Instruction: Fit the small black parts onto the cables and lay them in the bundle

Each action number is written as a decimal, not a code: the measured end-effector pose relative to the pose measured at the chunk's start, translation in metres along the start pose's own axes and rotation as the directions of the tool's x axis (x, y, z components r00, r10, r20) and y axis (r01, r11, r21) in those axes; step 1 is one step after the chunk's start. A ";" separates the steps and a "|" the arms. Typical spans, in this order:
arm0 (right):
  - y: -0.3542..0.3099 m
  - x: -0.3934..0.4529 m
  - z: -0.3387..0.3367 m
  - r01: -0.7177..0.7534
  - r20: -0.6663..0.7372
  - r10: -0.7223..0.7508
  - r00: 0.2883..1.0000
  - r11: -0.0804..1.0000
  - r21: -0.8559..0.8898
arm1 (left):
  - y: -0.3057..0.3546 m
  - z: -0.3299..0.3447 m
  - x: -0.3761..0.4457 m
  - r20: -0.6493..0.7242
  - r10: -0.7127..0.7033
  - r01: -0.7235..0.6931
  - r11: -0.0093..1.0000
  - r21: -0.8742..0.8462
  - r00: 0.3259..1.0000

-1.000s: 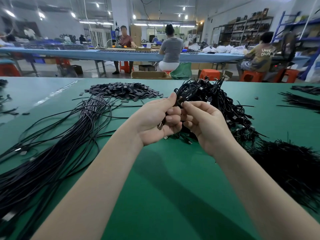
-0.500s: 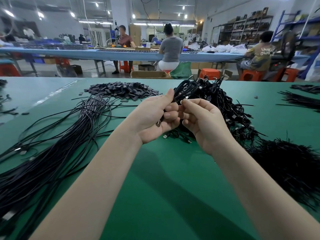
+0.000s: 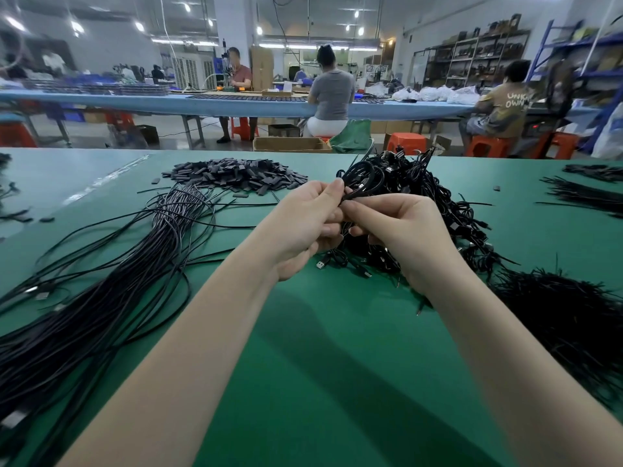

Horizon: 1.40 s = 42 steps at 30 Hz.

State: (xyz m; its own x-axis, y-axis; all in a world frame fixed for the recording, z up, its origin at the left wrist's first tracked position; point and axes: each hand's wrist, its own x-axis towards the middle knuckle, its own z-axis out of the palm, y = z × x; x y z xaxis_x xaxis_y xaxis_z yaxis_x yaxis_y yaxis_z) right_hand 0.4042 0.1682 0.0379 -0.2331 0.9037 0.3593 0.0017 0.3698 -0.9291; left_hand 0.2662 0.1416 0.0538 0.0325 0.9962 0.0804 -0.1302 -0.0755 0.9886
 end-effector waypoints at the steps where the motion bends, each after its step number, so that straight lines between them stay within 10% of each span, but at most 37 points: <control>1: 0.000 0.000 -0.001 0.003 -0.004 -0.003 1.000 1.000 -0.009 | 0.000 -0.001 0.000 0.013 -0.013 0.013 1.000 -0.013 1.000; 19: -0.005 -0.001 -0.005 0.270 -0.059 -0.379 0.924 0.752 -0.601 | -0.003 0.001 -0.001 -0.073 0.017 0.013 0.920 0.392 0.997; 25: 0.005 -0.003 -0.005 0.538 0.134 -0.799 0.587 0.260 -0.802 | 0.009 0.000 -0.012 0.134 -0.243 0.245 0.969 -0.002 0.961; 32: -0.002 0.003 -0.010 0.557 -0.002 -0.680 0.734 0.602 -0.572 | 0.010 -0.001 -0.007 -0.013 0.359 -0.319 0.844 0.430 0.933; 42: 0.003 0.006 -0.015 0.474 0.048 -0.638 0.768 0.517 -0.713 | 0.012 -0.007 -0.007 0.022 0.066 -0.070 0.967 0.245 0.998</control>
State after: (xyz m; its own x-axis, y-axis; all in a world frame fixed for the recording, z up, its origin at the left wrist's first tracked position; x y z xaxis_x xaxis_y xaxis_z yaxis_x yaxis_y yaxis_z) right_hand 0.4174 0.1780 0.0384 -0.2269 0.4480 0.8648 0.5836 0.7734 -0.2475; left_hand 0.2579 0.1344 0.0638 0.0453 0.9879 0.1484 0.1150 -0.1528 0.9815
